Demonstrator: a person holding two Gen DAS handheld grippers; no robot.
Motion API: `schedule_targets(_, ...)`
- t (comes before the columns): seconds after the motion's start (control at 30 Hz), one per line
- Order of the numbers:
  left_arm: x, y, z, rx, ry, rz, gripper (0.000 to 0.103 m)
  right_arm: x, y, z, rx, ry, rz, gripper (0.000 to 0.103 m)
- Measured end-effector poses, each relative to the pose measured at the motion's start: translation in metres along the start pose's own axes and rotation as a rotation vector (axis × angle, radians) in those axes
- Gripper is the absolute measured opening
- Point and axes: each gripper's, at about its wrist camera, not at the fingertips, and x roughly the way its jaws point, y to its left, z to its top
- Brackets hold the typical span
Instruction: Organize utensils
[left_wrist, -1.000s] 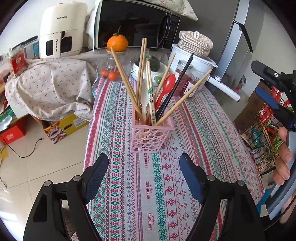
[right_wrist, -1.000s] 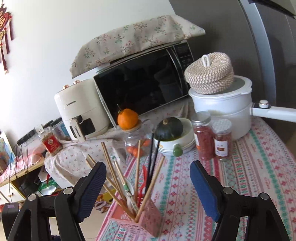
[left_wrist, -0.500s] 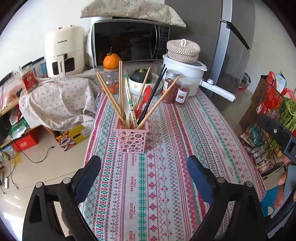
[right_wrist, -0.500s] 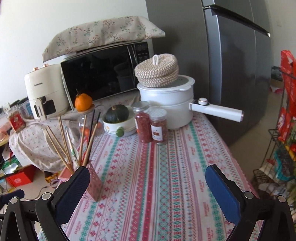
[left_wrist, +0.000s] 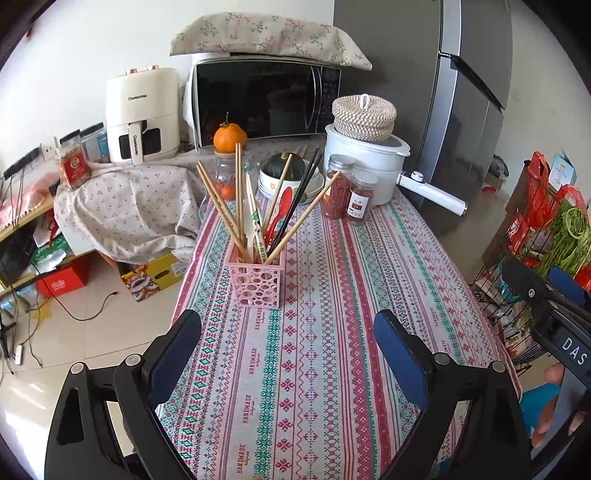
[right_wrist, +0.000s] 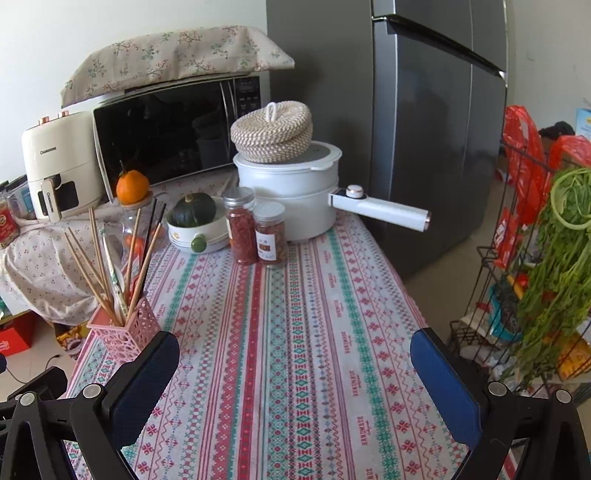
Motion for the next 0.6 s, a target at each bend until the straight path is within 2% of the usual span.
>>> schedule_targets(0.6,-0.004,0.001,-0.001,-0.001,-0.031,0.014,0.096,0.012,0.002,-0.004,0.006,0.034,0.004,0.103)
